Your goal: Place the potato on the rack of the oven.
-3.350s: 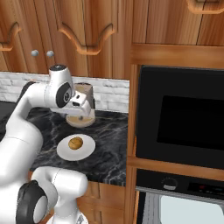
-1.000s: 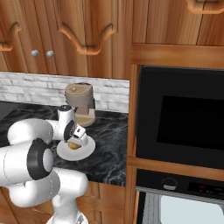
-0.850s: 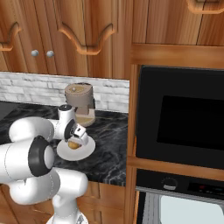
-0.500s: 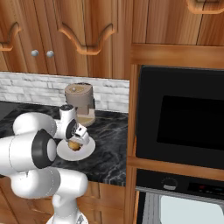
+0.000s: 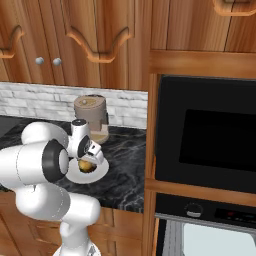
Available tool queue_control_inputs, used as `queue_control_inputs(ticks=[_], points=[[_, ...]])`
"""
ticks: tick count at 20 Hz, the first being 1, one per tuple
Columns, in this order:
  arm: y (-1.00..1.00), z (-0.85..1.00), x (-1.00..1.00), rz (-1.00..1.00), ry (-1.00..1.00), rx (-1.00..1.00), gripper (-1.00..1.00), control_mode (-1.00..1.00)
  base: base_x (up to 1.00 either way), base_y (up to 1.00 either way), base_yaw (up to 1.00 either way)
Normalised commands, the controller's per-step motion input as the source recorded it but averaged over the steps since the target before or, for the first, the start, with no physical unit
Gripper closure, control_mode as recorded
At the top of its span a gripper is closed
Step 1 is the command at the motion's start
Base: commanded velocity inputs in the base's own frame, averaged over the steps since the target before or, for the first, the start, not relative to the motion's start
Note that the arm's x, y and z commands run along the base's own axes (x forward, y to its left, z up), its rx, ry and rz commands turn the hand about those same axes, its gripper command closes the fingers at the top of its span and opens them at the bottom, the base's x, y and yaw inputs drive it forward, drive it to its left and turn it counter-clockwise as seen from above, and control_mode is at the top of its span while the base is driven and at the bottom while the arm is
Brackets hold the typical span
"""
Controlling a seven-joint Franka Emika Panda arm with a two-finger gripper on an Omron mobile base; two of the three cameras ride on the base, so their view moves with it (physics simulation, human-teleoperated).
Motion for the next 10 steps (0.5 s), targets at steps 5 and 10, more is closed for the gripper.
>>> queue_control_inputs(ticks=[5, 10], points=[[0.00, -0.07, -0.01, 0.00, 0.00, 0.00, 1.00, -1.00, 0.00, 0.00, 0.00], [0.00, 0.05, -0.18, 0.00, -0.03, 0.00, 1.00, -1.00, 0.00, 0.00, 0.00]])
